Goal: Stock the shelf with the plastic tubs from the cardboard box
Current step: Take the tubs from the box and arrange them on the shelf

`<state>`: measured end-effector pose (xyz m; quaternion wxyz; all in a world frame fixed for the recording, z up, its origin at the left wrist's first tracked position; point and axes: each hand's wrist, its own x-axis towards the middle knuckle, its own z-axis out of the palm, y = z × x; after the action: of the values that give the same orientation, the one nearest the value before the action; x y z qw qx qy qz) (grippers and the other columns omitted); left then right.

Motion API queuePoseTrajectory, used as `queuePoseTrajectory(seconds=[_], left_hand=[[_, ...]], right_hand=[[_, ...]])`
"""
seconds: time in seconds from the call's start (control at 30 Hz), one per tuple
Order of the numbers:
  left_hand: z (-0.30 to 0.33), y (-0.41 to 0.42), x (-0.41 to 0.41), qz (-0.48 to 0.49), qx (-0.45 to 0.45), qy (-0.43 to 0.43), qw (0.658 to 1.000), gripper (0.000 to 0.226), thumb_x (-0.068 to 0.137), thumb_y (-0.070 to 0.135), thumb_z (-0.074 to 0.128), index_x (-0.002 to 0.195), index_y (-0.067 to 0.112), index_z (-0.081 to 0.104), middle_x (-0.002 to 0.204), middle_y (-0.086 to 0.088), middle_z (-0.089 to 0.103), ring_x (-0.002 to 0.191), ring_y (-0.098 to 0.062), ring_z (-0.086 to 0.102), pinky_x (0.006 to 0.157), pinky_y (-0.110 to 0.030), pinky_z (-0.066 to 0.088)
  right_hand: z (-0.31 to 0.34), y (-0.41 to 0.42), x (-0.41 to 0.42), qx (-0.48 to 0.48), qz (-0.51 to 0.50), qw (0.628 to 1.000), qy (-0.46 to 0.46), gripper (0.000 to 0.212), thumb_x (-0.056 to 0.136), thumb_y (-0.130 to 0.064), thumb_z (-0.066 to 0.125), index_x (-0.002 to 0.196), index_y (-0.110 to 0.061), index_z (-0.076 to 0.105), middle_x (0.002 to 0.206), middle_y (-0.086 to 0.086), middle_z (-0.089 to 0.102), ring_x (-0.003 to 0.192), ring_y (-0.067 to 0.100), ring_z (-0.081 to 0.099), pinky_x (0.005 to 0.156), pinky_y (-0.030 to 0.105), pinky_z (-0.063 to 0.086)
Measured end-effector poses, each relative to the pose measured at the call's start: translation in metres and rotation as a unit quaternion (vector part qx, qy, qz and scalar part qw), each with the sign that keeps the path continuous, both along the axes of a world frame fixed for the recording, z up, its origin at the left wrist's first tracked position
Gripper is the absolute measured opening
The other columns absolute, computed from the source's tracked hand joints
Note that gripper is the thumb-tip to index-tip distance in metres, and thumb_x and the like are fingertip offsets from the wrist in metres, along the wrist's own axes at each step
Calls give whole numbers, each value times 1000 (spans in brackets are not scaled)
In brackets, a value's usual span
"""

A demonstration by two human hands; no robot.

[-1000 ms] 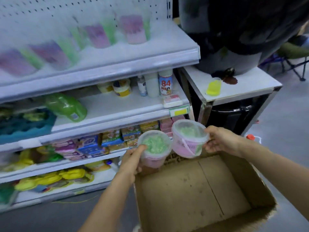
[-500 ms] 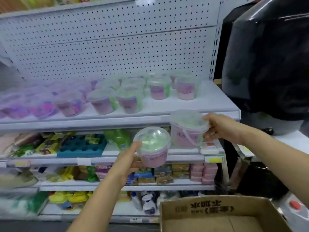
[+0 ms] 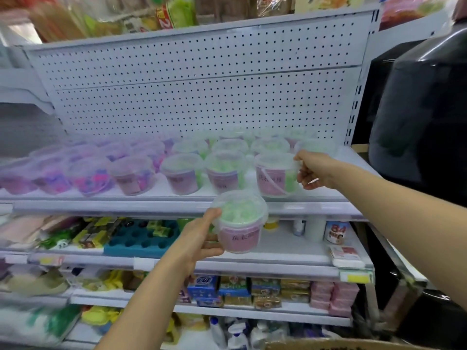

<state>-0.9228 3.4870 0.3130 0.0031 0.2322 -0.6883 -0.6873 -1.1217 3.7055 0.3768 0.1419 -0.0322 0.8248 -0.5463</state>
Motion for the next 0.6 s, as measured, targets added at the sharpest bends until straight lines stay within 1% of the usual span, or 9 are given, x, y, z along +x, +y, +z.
queuePoseTrajectory(seconds=[0.1,0.2,0.3,0.4,0.47,0.53,0.57,0.6], left_hand=[[1,-8,-7,-1,-3,3,1000,45,88,50,57,122,21,55,101,-17,69,92,-29,70,89,-41,56],[2,-13,-13,-1,-2,5,1000,44,88,51,57,123,23,54,103,-18,67,93,-30,69,88,-41,56],[2,-14,-17,-1,3,8,1000,43,89,50,56,122,23,53,103,-18,66,94,-30,68,87,-40,56],[3,-12,-20,-6,11,7,1000,45,88,52,57,122,23,54,106,-18,66,94,-30,69,86,-40,57],[4,-10,-21,-11,10,7,1000,46,87,53,57,120,20,57,107,-19,66,94,-30,69,86,-40,57],[5,-6,-21,-16,6,8,1000,46,86,54,58,117,19,58,107,-19,66,94,-31,69,85,-40,57],[7,-3,-21,-20,3,8,1000,46,86,54,58,116,19,59,107,-19,66,94,-31,68,84,-40,58],[9,0,-22,-25,0,8,1000,46,86,55,58,115,19,59,107,-19,66,95,-32,68,83,-40,58]], right_hand=[[-5,-8,-12,20,-7,1000,-7,31,90,-34,47,68,-12,44,67,14,55,52,23,44,62,33,46],[-9,-12,-20,20,-12,1000,-10,30,91,-33,47,71,-11,46,68,13,55,53,21,44,62,32,46],[-11,-13,-21,25,-10,1000,-3,27,94,-32,46,83,-8,50,70,12,54,54,22,47,60,33,47],[-14,-10,-17,46,0,999,20,34,96,-37,43,101,-5,52,75,13,55,55,23,50,56,31,47],[-11,-7,-7,108,11,991,83,33,97,-42,39,105,-12,50,82,9,57,60,24,54,56,30,46],[-5,0,10,193,12,959,205,24,96,-44,38,97,-23,49,93,-6,55,74,24,56,63,32,43],[-1,4,21,214,9,941,263,28,96,-45,38,97,-20,50,98,-11,51,79,22,55,67,34,42],[2,7,32,211,16,931,296,37,96,-47,38,98,-13,52,98,-11,53,80,21,54,70,37,42]])
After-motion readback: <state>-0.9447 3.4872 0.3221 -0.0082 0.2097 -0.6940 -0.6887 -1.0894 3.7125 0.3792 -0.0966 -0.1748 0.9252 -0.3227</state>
